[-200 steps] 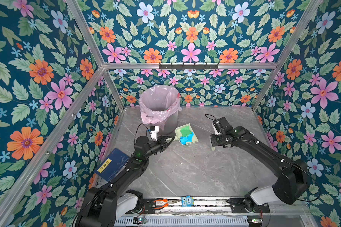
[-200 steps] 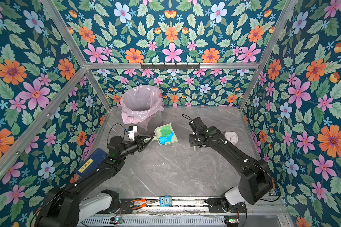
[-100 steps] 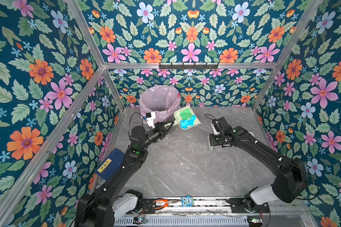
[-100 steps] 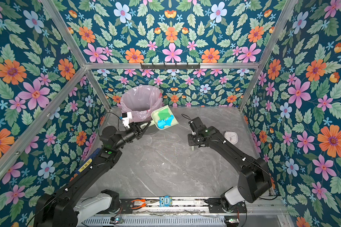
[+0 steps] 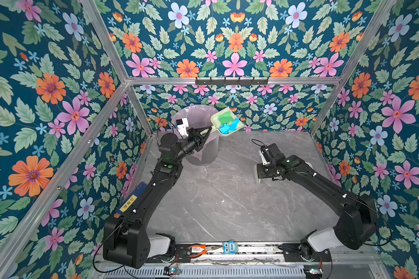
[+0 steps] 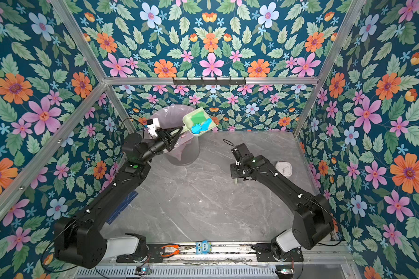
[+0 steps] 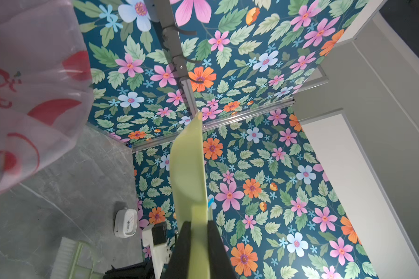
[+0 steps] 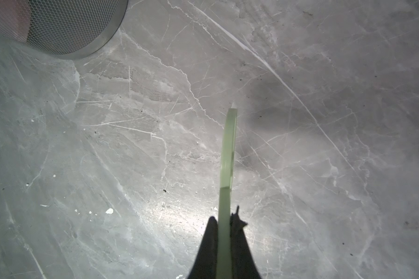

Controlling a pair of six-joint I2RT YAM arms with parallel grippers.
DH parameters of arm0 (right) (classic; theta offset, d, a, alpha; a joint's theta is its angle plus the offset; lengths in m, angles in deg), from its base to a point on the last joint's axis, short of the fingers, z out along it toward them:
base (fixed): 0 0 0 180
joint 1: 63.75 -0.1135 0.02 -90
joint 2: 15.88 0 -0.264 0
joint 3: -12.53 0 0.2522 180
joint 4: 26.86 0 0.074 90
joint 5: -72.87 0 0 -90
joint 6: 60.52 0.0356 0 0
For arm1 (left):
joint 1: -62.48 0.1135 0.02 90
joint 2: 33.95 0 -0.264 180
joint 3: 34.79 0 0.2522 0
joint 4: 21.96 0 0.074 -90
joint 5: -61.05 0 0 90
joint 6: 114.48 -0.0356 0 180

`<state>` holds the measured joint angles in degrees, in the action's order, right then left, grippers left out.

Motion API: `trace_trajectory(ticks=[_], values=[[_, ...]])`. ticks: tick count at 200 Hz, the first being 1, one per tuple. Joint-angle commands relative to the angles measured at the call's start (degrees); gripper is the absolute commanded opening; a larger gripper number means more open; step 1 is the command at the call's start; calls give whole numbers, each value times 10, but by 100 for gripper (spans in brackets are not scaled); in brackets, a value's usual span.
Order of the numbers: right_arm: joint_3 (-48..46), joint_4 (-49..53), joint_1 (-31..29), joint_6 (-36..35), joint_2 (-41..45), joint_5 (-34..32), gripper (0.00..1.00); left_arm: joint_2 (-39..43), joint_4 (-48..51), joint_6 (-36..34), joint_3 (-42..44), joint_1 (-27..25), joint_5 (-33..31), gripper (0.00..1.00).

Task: Sweep away the paper scraps from the table
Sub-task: 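Lift the loaded dustpan with the left gripper while the right withdraws the brush, then carry the dustpan over the wastebasket with the left gripper and tip scraps in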

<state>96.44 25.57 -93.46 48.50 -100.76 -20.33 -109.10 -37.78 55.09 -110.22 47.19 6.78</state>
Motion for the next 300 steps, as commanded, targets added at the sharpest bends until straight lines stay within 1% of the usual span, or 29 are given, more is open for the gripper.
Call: trace_trajectory(ticks=[1,38,52,66,75,87,104,115,129,167,199,227,243,284,300], values=[[1,-15,0,-3,3,0,0,-2,4,8,-24,30,11,0],[5,-13,1,-9,0,-10,0,4,37,8,-39,110,39,0],[5,-14,1,-9,0,-10,0,4,49,-1,-49,133,51,0],[3,-16,1,-9,1,-11,0,5,91,-23,-66,153,56,0],[3,-16,1,-9,2,-12,0,7,126,-49,-81,165,55,0],[2,-16,1,-10,2,-11,0,5,202,-101,-115,178,46,0],[-1,-18,1,-10,3,-12,0,-1,319,-193,-172,188,9,0],[-4,-20,1,-10,3,-11,0,-7,367,-238,-202,189,-10,0],[-5,-20,1,-10,2,-10,0,-14,403,-272,-227,191,-28,0],[-6,-22,1,-11,3,-12,0,-32,439,-311,-256,191,-55,0],[-7,-23,1,-10,3,-8,0,-52,490,-367,-294,191,-106,0],[-5,-23,1,-10,-1,-10,0,-76,499,-390,-308,188,-115,0],[-6,-24,1,-10,-2,-10,0,-91,510,-409,-319,177,-125,0],[-6,-25,1,-7,-5,-4,0,-131,574,-484,-379,134,-207,0],[-6,-25,1,-7,-5,-6,0,-155,612,-516,-415,111,-250,0]])
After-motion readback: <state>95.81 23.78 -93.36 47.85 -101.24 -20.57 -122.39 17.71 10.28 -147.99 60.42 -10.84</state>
